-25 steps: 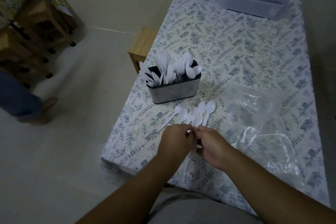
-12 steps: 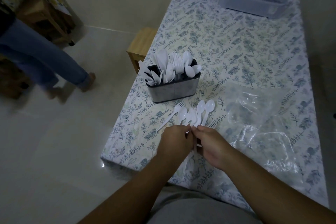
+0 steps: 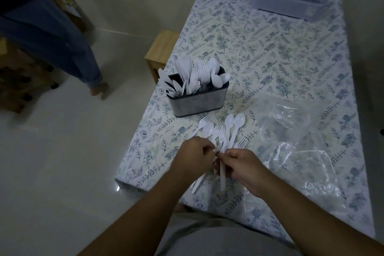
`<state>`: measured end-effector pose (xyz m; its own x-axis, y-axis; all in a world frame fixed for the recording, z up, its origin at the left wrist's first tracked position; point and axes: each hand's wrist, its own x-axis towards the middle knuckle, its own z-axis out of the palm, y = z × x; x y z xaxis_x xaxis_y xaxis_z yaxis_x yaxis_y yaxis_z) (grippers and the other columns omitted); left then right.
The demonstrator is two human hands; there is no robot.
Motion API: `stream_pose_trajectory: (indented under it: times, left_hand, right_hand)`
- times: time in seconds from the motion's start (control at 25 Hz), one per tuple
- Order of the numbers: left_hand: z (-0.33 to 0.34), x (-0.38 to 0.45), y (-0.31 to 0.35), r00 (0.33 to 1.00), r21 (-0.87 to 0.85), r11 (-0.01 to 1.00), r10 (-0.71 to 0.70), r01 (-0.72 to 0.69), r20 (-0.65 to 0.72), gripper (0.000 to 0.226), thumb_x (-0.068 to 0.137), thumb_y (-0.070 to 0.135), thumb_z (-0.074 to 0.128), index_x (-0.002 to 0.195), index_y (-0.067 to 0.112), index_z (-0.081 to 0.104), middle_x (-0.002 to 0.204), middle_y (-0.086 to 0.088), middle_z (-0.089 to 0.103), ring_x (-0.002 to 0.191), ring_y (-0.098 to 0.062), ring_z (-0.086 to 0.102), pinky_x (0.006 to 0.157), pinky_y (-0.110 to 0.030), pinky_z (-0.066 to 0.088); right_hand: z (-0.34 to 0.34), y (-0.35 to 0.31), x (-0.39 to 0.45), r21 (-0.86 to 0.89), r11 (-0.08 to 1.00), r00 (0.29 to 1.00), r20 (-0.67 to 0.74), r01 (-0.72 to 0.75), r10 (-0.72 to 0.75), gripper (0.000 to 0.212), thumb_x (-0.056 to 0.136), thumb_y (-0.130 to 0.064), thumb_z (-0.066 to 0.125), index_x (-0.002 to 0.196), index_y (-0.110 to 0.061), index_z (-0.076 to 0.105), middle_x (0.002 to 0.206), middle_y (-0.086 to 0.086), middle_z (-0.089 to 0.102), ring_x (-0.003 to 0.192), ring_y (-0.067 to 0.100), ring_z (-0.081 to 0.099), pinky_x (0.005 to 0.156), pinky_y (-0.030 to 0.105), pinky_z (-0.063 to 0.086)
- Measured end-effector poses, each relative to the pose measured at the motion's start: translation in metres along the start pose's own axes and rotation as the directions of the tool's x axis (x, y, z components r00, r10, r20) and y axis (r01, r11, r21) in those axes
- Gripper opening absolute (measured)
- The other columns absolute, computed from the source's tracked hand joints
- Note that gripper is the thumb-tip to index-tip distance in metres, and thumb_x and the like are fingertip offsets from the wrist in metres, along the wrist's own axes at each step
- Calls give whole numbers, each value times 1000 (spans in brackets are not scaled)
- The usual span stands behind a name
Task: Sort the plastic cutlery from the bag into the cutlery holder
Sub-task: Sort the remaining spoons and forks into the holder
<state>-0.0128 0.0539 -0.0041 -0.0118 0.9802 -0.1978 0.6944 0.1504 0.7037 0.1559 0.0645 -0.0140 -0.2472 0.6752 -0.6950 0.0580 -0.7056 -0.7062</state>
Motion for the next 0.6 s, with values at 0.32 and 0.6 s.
stream_pose_trajectory:
  times: [0.32, 0.6]
  left_hand:
    - [0, 23, -55, 927, -5, 941, -335, 339, -168, 8, 90, 17, 70, 92, 16, 62, 87, 1, 63, 76, -13, 62, 66, -29, 57]
    - [2, -3, -30, 957, -374, 898, -280, 232, -77, 20, 97, 15, 64, 114, 23, 70, 83, 3, 70, 66, -7, 62, 60, -18, 54]
  right_hand:
    - [-6, 0, -4, 59, 998, 997, -75, -21, 25, 20, 96, -12, 68, 94, 7, 71, 96, 23, 76, 87, 32, 76, 79, 41, 63]
    - [-9, -3, -3, 134, 991, 994, -103, -9, 23, 16, 101, -13, 60, 106, -3, 72, 93, 12, 74, 86, 22, 73, 75, 36, 62]
